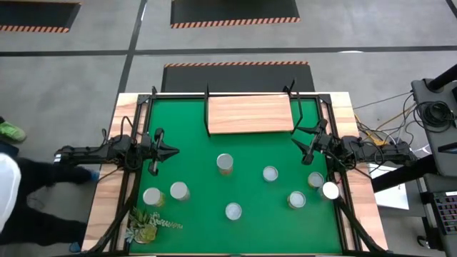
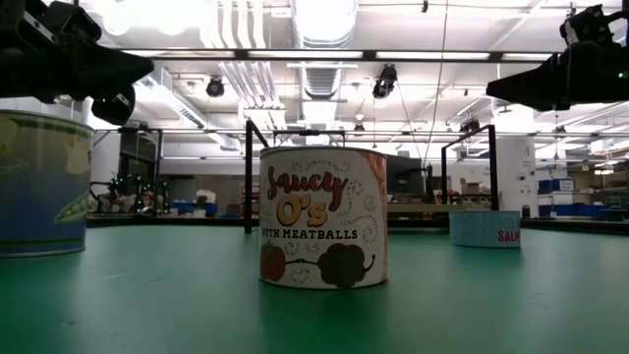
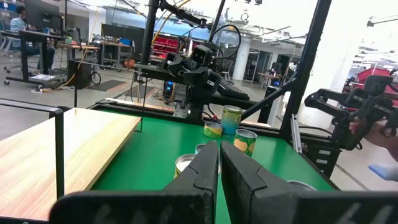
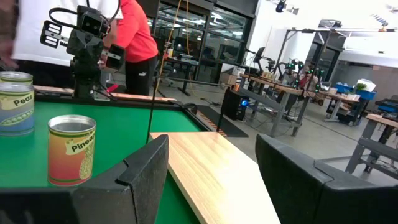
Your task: Pick and place cans onto a shelf
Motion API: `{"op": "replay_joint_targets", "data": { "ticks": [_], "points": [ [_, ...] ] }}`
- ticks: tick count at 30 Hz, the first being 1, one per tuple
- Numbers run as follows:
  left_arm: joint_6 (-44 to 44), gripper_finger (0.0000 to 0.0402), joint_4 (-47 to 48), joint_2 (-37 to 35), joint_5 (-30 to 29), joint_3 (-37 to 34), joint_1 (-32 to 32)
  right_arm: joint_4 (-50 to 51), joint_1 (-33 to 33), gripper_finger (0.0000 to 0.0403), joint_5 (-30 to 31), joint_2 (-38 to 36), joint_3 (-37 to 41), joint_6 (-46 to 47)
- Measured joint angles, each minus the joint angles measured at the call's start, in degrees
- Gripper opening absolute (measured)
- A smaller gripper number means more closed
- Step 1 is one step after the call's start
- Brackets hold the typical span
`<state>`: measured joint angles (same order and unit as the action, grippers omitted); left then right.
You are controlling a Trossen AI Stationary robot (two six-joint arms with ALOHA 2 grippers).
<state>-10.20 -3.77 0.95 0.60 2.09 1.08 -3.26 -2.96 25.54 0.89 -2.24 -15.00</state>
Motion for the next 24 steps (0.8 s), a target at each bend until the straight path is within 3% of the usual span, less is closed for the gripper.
{"op": "replay_joint_targets", "data": {
  "ticks": [4, 8, 13, 18, 24],
  "points": [
    [0.2, 0.0000, 0.0, 0.0, 0.0, 0.0, 0.0, -0.3, 0.0, 0.0228, 0.0, 0.0, 0.0, 0.2],
    [-0.3, 0.0000, -2.5, 0.0, -0.1, 0.0, 0.0, -0.9, 0.0, 0.0228, 0.0, 0.0, 0.0, 11.2],
    [-5.4, 0.0000, -14.8, 0.2, -0.1, 0.0, 0.0, -5.5, 0.0, 0.0228, 0.0, 0.0, 0.0, 19.4],
    [-9.1, 0.0000, -28.1, 0.3, -0.1, 0.0, 0.0, -8.1, 0.0, 0.0228, 0.0, 0.0, -0.1, 21.1],
    [-10.3, 0.0000, -36.0, 0.5, -3.1, 0.0, 0.0, -8.2, 0.0, 0.0228, 0.0, 0.0, -1.2, 21.6]
  ]
}}
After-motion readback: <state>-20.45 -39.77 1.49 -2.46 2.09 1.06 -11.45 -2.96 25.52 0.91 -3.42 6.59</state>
